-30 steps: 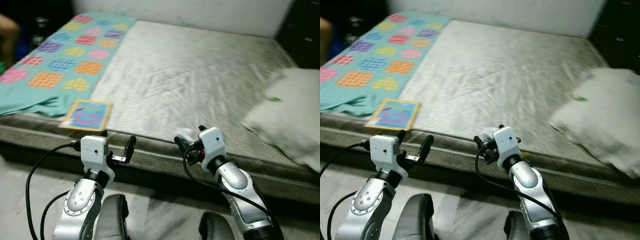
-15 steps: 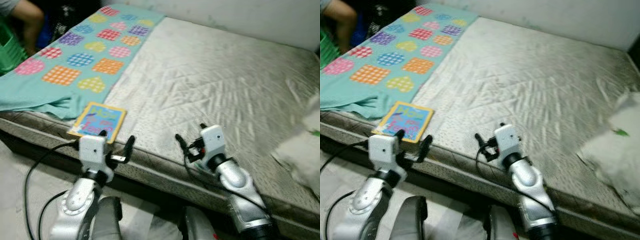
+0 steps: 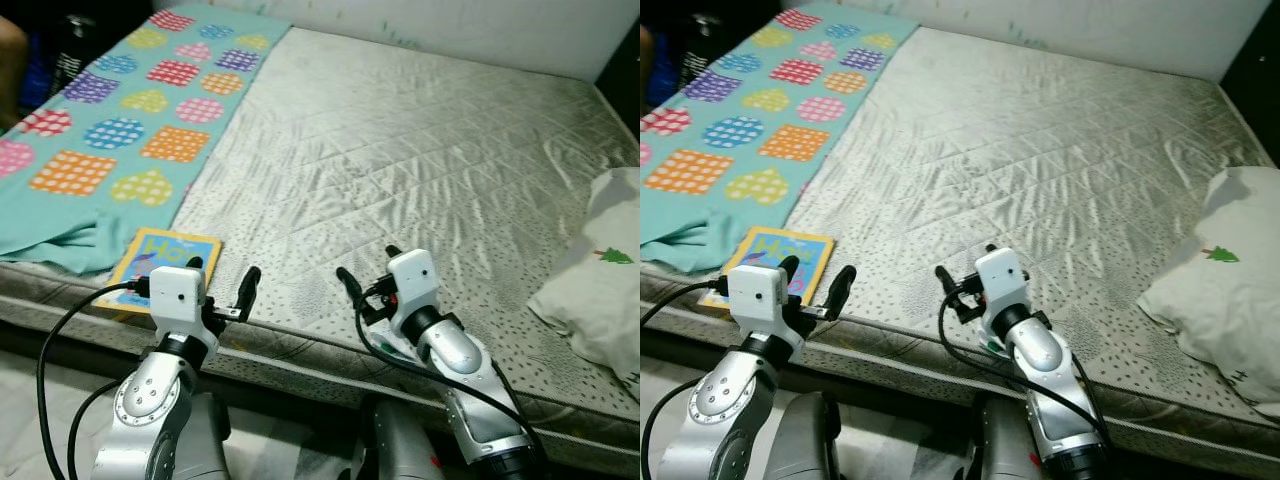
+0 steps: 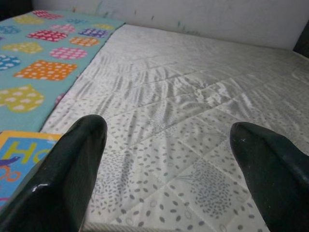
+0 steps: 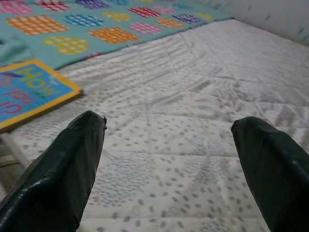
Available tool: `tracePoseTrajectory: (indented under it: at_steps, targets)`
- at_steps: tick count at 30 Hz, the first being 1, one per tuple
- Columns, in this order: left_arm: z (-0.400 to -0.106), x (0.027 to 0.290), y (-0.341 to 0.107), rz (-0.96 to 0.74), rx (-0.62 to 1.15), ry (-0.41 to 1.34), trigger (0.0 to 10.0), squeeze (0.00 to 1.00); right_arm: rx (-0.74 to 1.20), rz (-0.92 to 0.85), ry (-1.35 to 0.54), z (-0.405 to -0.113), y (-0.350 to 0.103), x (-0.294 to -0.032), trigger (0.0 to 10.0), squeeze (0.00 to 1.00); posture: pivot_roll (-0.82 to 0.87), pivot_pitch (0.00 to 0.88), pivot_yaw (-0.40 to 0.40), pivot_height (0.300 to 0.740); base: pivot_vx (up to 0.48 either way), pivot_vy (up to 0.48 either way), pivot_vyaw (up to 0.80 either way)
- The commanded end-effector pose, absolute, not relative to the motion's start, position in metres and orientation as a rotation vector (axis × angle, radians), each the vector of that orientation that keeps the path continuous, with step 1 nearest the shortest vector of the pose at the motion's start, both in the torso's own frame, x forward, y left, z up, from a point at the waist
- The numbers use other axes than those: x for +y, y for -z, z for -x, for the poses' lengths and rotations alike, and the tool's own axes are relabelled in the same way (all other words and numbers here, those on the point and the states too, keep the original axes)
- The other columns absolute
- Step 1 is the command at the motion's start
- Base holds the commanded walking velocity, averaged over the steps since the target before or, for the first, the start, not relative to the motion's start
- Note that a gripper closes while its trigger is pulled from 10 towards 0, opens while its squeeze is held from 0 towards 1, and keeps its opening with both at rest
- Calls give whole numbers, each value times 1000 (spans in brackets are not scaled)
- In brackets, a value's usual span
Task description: Clean up the room
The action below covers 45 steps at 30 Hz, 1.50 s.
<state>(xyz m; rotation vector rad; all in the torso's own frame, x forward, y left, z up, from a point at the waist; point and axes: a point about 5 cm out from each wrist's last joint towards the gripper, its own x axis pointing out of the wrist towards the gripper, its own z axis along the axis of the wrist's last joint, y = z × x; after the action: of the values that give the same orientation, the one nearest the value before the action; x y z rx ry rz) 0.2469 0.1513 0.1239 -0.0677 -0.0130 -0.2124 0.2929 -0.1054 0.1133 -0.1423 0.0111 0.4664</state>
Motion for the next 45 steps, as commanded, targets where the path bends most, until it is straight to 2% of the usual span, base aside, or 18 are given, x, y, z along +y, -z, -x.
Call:
tracePoseTrajectory:
  at_steps: [1,8,17,28,35,39,45]
  targets:
    - [-246,149,-120,59,11,221,10000,0,20,145,-441,-293,-113,-113,10000,0,62,72,-73,556,0,0,0]
    - [-245,148,-119,57,14,221,10000,0,35,141,-438,-294,-111,-114,10000,0,64,70,-79,556,0,0,-568]
    - [-247,146,-119,60,16,218,10000,0,33,152,-460,-293,-111,-113,10000,0,62,68,-82,556,0,0,0]
    - [-246,144,-119,65,19,217,10000,0,46,169,-472,-292,-109,-113,10000,0,60,72,-85,492,0,0,0]
    - [-247,145,-120,70,21,207,10000,0,79,205,-490,-294,-104,-115,10000,0,68,85,-89,492,0,0,0]
    - [-247,146,-120,73,29,207,10000,0,69,314,-574,-296,-103,-110,10000,0,73,88,-87,492,0,0,0]
    - [-234,149,-118,104,75,276,10000,0,49,330,-546,-312,-105,-105,10000,0,110,94,-84,492,0,0,0]
